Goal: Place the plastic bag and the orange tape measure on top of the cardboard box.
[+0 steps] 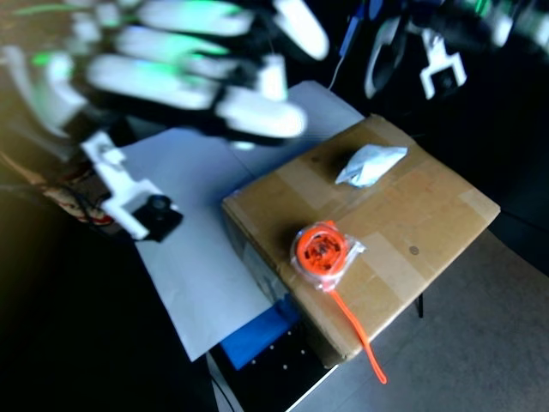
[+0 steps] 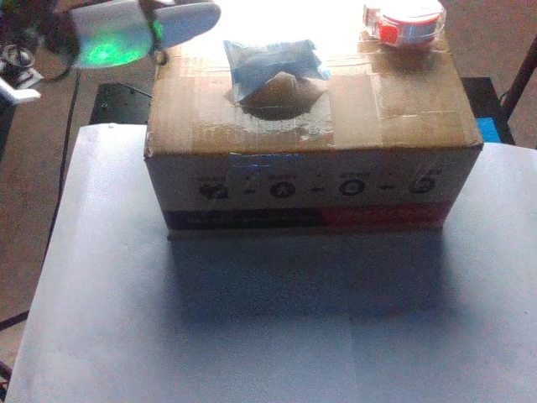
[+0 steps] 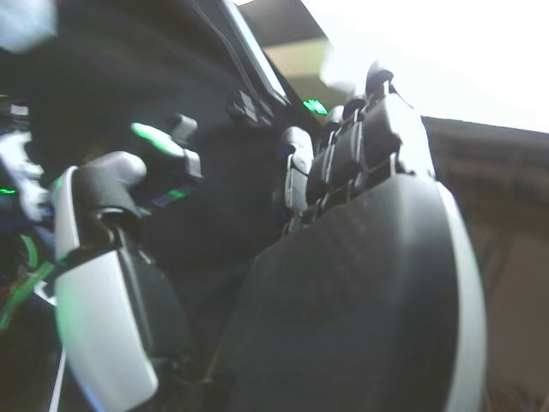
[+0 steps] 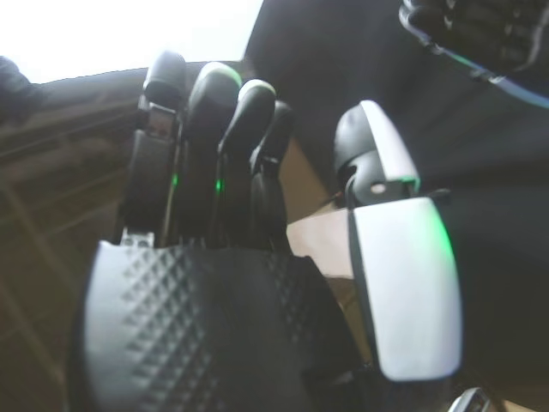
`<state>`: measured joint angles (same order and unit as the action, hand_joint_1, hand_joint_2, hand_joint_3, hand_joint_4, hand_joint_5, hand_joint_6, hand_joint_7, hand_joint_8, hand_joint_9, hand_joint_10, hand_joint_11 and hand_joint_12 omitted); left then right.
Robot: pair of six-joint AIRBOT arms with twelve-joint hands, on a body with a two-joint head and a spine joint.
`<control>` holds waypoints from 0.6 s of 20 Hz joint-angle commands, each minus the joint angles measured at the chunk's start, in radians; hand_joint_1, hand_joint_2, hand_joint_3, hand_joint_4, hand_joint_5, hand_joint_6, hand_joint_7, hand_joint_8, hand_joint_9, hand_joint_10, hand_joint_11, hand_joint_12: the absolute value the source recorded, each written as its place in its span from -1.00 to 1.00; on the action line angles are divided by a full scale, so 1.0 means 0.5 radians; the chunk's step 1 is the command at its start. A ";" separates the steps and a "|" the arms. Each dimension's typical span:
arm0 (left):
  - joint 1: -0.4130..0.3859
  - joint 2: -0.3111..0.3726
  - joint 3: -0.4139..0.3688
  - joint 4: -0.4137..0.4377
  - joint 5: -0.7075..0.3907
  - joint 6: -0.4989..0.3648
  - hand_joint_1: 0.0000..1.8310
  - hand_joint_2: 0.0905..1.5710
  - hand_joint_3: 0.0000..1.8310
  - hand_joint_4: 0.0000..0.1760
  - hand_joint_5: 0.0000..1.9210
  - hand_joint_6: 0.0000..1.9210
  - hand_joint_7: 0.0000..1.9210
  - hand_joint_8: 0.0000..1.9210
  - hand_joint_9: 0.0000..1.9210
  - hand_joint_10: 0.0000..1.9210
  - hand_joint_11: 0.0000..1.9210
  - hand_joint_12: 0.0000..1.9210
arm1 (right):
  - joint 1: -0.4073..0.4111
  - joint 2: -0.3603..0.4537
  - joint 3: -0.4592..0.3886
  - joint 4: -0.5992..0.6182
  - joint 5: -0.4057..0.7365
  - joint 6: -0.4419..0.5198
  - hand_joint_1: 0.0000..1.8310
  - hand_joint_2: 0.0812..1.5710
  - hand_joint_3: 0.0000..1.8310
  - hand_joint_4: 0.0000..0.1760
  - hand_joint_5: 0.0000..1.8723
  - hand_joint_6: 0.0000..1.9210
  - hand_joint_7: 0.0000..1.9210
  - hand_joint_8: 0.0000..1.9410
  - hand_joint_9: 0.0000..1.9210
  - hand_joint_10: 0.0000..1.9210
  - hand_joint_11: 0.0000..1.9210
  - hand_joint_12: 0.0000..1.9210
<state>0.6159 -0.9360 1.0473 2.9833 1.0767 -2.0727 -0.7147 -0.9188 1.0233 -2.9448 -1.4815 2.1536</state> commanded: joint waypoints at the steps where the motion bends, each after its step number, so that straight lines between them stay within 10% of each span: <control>1: 0.016 0.051 -0.029 0.057 0.383 -0.010 0.08 0.19 -0.99 -1.00 -0.64 -0.96 -0.75 -0.97 -0.75 -0.88 -1.00 0.46 | -0.008 0.017 -0.010 -0.031 -0.257 0.041 -0.10 0.47 -1.00 -1.00 -0.66 -0.50 -0.53 0.45 -0.44 0.74 -0.46 1.00; 2: 0.075 0.105 -0.067 0.047 0.520 -0.027 0.02 0.23 -1.00 -0.53 -0.64 -0.97 -0.65 -0.99 -0.89 -0.33 -1.00 0.62 | -0.056 0.030 -0.028 -0.008 -0.304 0.075 -0.09 0.40 -1.00 -1.00 -0.82 -0.72 -0.80 -0.09 -0.76 0.14 -0.83 0.68; 4: 0.142 0.136 -0.067 0.019 0.652 -0.130 -0.08 0.27 -0.99 -0.51 -0.67 -0.98 -0.64 -0.99 -0.86 -0.28 -1.00 0.60 | -0.131 0.038 -0.039 0.041 -0.384 0.121 -0.14 0.36 -1.00 -0.80 -0.88 -0.93 -0.83 -0.71 -0.84 -0.29 -1.00 0.53; 6: 0.226 0.168 -0.052 -0.042 0.833 -0.286 -0.22 0.34 -0.99 -0.43 -0.84 -1.00 -0.72 -1.00 -0.88 -0.35 -1.00 0.46 | -0.253 0.056 -0.055 0.127 -0.540 0.200 -0.20 0.32 -1.00 -0.42 -1.00 -1.00 -0.95 -0.99 -0.84 -0.79 -1.00 -0.11; 7: 0.277 0.187 -0.054 -0.080 0.936 -0.336 -0.27 0.39 -0.99 -0.57 -0.94 -1.00 -0.72 -0.99 -0.77 -0.51 -1.00 0.42 | -0.306 0.092 -0.095 0.188 -0.562 0.200 -0.16 0.27 -1.00 -0.59 -1.00 -1.00 -0.96 -1.00 -0.82 -0.96 -1.00 -0.34; 8: 0.334 0.211 -0.066 -0.114 1.042 -0.370 -0.27 0.40 -1.00 -0.27 -0.96 -1.00 -0.72 -1.00 -0.66 -0.65 -1.00 0.40 | -0.339 0.120 -0.122 0.208 -0.562 0.200 -0.06 0.22 -1.00 -0.03 -1.00 -1.00 -0.93 -0.99 -0.79 -0.96 -1.00 -0.32; 9: 0.419 0.245 -0.092 -0.159 1.182 -0.387 -0.24 0.39 -1.00 0.23 -0.93 -0.99 -0.72 -1.00 -0.60 -0.81 -0.95 0.33 | -0.358 0.137 -0.143 0.224 -0.562 0.200 -0.12 0.21 -1.00 0.10 -1.00 -1.00 -0.91 -0.99 -0.77 -0.96 -1.00 -0.24; 11: 0.580 0.313 -0.155 -0.246 1.380 -0.394 -0.12 0.45 -0.99 0.24 -0.72 -0.92 -0.77 -0.99 -0.60 -0.95 -0.89 0.15 | -0.362 0.146 -0.150 0.225 -0.562 0.200 -0.31 0.38 -1.00 0.94 -0.77 -0.71 -0.77 -1.00 -0.70 -0.99 -1.00 -0.05; 12: 0.591 0.328 -0.167 -0.243 1.380 -0.392 -0.05 0.60 -1.00 0.72 -0.34 0.49 -0.63 -0.98 -0.48 -0.95 -0.83 0.11 | -0.361 0.155 -0.157 0.223 -0.562 0.200 -0.24 0.29 -1.00 0.91 -0.47 -0.50 -0.64 -0.99 -0.59 -0.98 -0.96 0.04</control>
<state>0.9234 -0.7757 0.9607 2.8651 1.6394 -2.2662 -0.9024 -0.8429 0.9440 -2.8056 -1.6592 2.2478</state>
